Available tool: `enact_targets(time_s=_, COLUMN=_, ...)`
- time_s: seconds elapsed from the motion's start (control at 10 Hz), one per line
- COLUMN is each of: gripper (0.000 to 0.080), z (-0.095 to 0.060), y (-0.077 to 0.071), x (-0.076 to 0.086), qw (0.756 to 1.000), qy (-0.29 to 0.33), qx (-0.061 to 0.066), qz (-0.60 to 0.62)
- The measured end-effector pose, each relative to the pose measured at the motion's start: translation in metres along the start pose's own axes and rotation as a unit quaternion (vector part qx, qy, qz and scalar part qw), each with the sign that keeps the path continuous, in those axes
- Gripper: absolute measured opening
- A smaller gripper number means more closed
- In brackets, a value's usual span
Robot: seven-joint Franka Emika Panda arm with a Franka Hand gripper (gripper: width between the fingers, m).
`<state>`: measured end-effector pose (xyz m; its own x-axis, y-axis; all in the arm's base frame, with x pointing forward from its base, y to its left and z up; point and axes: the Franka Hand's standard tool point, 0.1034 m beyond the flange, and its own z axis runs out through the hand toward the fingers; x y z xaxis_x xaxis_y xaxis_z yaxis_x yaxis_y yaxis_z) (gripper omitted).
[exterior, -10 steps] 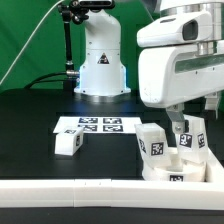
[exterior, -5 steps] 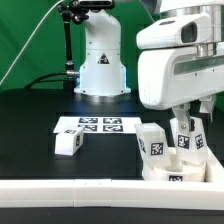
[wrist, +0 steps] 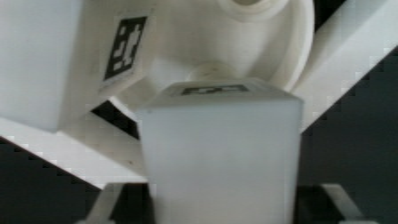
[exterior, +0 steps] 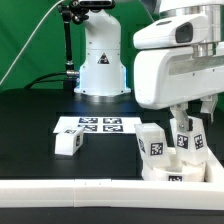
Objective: Assemble stool
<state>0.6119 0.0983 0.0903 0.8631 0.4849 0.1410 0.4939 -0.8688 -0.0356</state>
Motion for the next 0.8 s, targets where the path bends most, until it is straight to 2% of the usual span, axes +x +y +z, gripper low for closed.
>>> enact_targets(time_s=0.1, gripper=0.0335, z=0.000, y=0.003, x=0.000, qw=0.997, qy=0.001, qx=0.006, qz=0.072)
enact_targets(time_s=0.3, gripper=0.0336, z=0.000, y=0.002, x=-0.001, qw=0.984, qy=0.003, qx=0.005, qz=0.179)
enact_targets(time_s=0.6, gripper=0.0337, z=0.001, y=-0.005, x=-0.002, qw=0.931, qy=0.017, qx=0.001, qz=0.364)
enact_targets(time_s=0.7, gripper=0.0337, z=0.002, y=-0.006, x=-0.002, qw=0.900, qy=0.029, qx=0.002, qz=0.435)
enact_targets(time_s=0.8, gripper=0.0337, z=0.003, y=-0.008, x=-0.002, qw=0.879, qy=0.029, qx=0.002, qz=0.475)
